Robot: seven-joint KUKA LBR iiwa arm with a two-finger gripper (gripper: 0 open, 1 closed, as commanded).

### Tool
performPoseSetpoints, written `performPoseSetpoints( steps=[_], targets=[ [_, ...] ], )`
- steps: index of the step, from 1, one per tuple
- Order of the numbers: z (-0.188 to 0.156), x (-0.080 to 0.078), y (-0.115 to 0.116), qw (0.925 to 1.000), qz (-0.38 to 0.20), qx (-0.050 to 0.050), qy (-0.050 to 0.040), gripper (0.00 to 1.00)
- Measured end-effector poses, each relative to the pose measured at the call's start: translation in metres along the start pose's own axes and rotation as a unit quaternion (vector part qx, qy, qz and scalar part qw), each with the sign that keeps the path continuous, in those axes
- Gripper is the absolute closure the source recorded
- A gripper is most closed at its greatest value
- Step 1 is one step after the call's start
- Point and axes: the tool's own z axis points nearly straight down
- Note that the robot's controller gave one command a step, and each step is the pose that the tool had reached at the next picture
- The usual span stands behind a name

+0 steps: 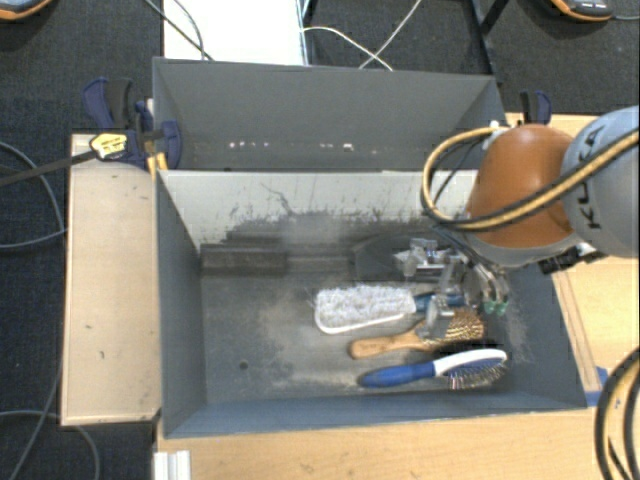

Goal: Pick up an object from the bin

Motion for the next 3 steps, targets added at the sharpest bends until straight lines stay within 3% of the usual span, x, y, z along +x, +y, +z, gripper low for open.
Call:
performPoseSetpoints(
  steps=[1, 2, 3],
  targets=[
    [0.0, 0.0, 0.0, 1.0, 0.0, 0.0, 0.0, 0.0],
    [-0.003, 0.006, -0.011, 0.9915, -0.13, 0.0, 0.0004, 0.0],
    [0.056, -0.006, 0.016, 0.9997, 0.024, 0.0, -0.0007, 1.0]
  ],
)
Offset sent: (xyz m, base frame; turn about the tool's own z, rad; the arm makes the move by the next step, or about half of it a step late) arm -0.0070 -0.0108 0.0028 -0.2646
